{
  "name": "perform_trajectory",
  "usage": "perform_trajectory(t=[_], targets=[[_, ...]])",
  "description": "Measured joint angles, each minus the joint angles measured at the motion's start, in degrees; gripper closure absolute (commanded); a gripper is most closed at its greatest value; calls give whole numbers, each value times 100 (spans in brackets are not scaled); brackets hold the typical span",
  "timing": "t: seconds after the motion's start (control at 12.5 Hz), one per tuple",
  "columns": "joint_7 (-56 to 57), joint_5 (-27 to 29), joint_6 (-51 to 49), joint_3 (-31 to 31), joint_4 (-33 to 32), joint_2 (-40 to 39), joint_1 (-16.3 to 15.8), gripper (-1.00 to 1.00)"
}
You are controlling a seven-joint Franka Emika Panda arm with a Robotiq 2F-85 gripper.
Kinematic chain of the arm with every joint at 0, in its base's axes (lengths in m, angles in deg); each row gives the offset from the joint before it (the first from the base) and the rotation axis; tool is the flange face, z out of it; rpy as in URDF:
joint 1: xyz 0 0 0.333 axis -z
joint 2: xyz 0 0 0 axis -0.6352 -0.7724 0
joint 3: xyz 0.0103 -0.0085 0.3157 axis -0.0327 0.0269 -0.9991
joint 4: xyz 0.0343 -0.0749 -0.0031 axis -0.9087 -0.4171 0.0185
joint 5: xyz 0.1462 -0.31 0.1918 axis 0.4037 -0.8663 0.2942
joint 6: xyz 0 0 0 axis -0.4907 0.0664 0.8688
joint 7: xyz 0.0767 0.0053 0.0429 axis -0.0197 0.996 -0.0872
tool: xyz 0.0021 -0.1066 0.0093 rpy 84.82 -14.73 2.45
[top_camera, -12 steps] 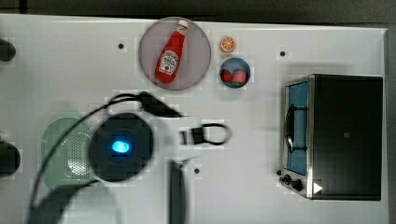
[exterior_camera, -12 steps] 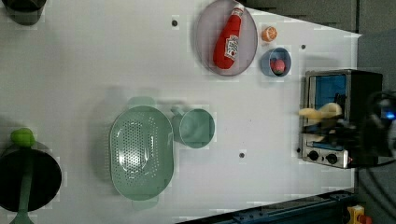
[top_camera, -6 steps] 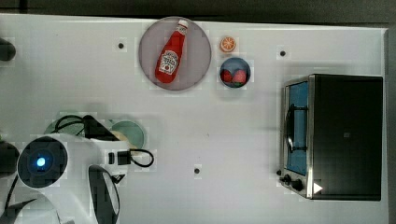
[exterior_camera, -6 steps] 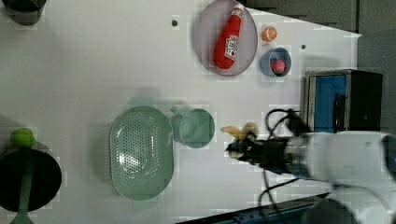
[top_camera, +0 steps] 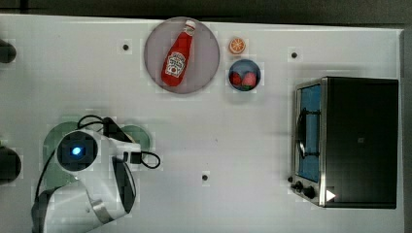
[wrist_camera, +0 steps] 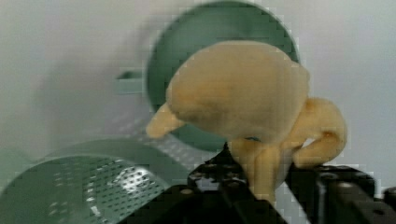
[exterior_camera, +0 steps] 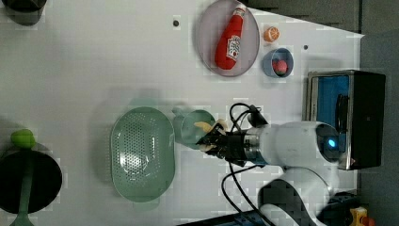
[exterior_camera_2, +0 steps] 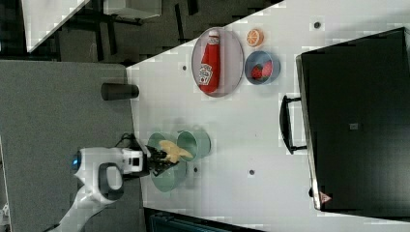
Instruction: Pick Banana and place it in mug.
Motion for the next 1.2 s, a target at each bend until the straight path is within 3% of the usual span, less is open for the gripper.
perform_trajectory(t=[0.32, 0.8, 1.04, 1.2], targets=[[-1, -5, 478, 164, -45, -474, 56, -99], [-1, -219, 470, 396, 22, 213, 35, -100], [77, -137, -1080, 855, 235, 1140, 148, -100], [111, -25, -1944, 1295, 873, 1565, 234, -100]])
